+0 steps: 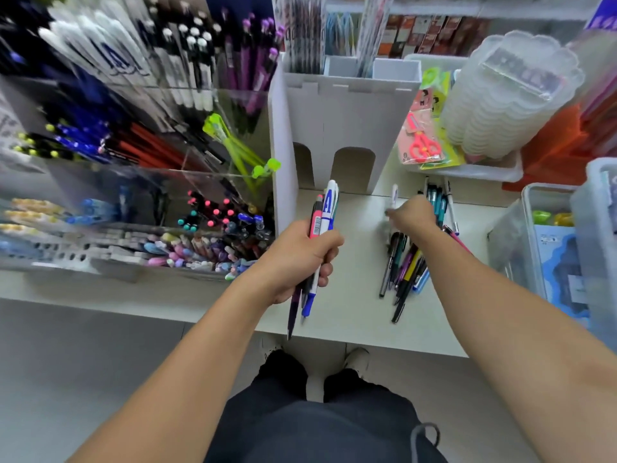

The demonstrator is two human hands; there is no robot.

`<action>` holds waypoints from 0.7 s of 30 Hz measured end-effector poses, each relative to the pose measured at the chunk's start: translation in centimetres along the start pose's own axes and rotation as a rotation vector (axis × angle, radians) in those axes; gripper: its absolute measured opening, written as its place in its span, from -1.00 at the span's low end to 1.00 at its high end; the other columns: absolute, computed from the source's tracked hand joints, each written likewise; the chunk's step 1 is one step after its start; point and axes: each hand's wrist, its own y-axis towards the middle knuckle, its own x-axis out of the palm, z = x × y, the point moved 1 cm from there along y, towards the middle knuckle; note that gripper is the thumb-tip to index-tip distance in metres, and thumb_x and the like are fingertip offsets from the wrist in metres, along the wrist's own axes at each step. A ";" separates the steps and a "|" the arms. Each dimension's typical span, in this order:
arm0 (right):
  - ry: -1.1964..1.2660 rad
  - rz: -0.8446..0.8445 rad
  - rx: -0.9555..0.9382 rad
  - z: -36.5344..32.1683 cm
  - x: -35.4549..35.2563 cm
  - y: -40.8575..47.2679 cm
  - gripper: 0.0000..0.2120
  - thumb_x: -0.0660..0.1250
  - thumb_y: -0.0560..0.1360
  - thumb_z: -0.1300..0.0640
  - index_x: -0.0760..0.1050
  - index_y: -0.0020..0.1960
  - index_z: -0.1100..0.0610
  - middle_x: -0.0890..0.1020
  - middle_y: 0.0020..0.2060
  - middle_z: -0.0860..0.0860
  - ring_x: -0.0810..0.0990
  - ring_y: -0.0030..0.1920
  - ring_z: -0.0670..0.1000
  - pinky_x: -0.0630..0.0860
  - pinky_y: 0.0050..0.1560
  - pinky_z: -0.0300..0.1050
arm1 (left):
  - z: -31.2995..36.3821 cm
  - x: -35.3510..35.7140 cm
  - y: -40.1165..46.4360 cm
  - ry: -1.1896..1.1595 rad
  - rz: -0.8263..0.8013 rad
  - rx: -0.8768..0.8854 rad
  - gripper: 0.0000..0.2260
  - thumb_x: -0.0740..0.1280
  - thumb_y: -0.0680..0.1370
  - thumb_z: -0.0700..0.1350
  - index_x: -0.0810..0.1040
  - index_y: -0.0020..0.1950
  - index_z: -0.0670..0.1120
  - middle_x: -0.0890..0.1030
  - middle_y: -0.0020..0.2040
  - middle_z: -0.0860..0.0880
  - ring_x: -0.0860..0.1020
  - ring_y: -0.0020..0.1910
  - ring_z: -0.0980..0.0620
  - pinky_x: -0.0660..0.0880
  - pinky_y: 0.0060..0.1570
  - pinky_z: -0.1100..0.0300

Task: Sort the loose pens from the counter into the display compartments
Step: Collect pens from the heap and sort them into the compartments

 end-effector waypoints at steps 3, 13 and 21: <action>0.405 -0.031 -0.077 -2.8 -2.2 -5.2 -0.75 0.17 0.60 0.16 0.47 -0.15 0.30 0.50 -0.34 0.09 0.47 -0.31 0.08 0.33 -0.32 -0.11 | 0.3 -0.7 -0.8 0.009 -0.030 0.010 -0.88 0.25 0.63 -0.20 0.36 -0.09 -0.11 0.39 -0.32 -0.08 0.34 -0.48 0.03 0.33 -0.50 0.21; 0.597 -0.122 -0.604 -11.5 -5.0 -22.9 -0.65 0.49 0.50 0.02 0.50 -0.33 0.21 0.37 -0.60 -0.16 0.26 -0.52 -0.13 0.22 -0.45 -0.32 | 1.8 -3.8 -4.9 0.550 0.158 0.361 -0.77 0.42 0.56 0.03 0.47 0.09 -0.05 0.53 -0.25 -0.04 0.45 -0.37 0.06 0.37 -0.44 0.29; 0.775 -0.126 -0.732 -17.2 -4.7 -23.9 -0.66 0.20 0.69 0.03 0.41 -0.26 0.01 0.33 -0.52 -0.14 0.22 -0.52 -0.11 0.17 -0.48 -0.18 | 2.1 -10.5 -8.5 -0.336 0.221 0.263 -0.75 0.39 0.57 0.02 0.40 -0.17 -0.05 0.37 -0.40 0.00 0.29 -0.52 0.07 0.26 -0.55 0.26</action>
